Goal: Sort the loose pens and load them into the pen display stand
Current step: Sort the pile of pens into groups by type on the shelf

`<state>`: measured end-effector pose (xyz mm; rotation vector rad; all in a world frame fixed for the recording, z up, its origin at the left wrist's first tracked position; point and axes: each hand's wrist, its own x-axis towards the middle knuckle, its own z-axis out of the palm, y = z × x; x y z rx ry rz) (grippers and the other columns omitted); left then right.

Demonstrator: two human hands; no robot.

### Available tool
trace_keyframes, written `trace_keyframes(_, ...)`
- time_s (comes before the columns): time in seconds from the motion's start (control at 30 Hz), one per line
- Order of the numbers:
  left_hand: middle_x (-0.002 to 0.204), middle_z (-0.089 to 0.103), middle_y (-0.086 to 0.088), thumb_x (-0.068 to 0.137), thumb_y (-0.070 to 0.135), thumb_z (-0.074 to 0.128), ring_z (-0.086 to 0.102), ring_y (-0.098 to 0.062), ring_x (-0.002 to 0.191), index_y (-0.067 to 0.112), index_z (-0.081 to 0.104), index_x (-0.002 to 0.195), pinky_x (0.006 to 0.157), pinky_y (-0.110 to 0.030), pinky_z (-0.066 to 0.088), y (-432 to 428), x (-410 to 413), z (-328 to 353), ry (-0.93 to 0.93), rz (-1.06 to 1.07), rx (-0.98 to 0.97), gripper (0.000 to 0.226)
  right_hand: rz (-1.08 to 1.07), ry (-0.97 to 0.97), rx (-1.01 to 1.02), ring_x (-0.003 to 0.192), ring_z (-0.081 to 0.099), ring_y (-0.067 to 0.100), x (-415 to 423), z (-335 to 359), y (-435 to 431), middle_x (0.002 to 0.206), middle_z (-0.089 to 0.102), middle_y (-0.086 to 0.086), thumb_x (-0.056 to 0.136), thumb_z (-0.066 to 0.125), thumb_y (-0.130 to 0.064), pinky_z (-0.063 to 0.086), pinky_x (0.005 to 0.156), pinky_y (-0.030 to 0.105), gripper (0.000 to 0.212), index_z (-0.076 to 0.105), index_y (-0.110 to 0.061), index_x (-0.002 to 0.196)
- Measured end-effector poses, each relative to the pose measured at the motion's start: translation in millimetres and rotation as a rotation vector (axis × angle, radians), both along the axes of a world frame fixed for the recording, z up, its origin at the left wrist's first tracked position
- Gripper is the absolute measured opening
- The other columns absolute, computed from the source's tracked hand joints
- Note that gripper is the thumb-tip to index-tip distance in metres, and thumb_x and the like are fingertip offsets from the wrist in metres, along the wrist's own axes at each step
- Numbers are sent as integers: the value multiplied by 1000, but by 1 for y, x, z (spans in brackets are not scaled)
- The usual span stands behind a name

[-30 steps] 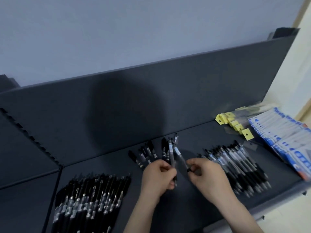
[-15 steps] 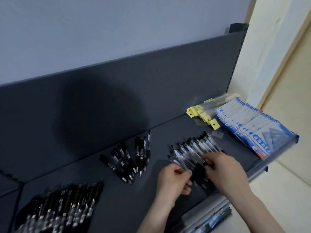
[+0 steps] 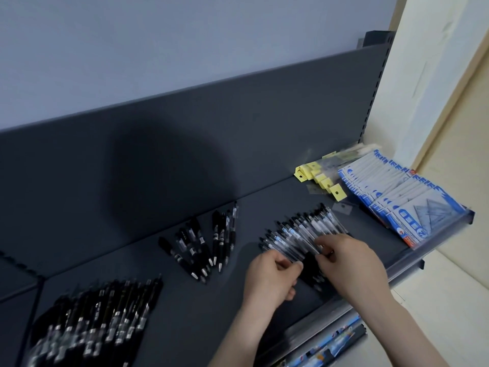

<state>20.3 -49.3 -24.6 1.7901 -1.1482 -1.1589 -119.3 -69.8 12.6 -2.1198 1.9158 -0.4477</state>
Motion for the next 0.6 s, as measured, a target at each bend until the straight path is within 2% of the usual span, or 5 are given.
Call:
trace_keyframes(0.17, 61, 66, 3, 78, 33, 70, 64, -15, 53, 22, 62, 74, 62, -37, 59, 5, 16, 6, -155, -3, -70, 14, 56, -37, -3, 95, 63, 14, 15, 3, -1, 105, 67, -10, 84, 58, -24, 52, 73, 29, 32, 65, -32, 114)
trace_keyframes(0.27, 70, 68, 8, 78, 37, 70, 63, -9, 63, 27, 64, 75, 69, -29, 55, 8, 40, 12, -331, 42, -153, 11, 134, -72, -10, 96, 64, 17, 33, 3, -4, 105, 70, -5, 83, 59, -22, 51, 81, 30, 32, 67, -28, 113)
trace_keyframes(0.37, 75, 66, 13, 80, 34, 71, 61, -3, 72, 28, 68, 80, 68, -19, 45, 11, 70, 19, -449, 153, -202, 7, 214, -117, 2, 98, 64, 18, 60, 4, -11, 102, 72, -2, 83, 60, -21, 50, 86, 30, 28, 69, -23, 110)
trace_keyframes(0.5, 70, 65, 12, 79, 30, 73, 62, -7, 73, 24, 70, 79, 68, -23, 47, 20, 100, 20, -499, 277, -207, 7, 259, -142, 81, 100, 64, 25, 101, -5, -35, 100, 72, 2, 81, 58, -17, 51, 85, 31, 27, 70, -21, 105)
trace_keyframes(0.6, 68, 65, 12, 77, 28, 73, 62, -7, 71, 23, 70, 78, 68, -24, 48, 30, 111, 19, -513, 308, -216, 6, 246, -41, 125, 99, 62, 33, 130, -15, -56, 101, 69, 12, 79, 53, -17, 52, 80, 35, 22, 67, -14, 95)
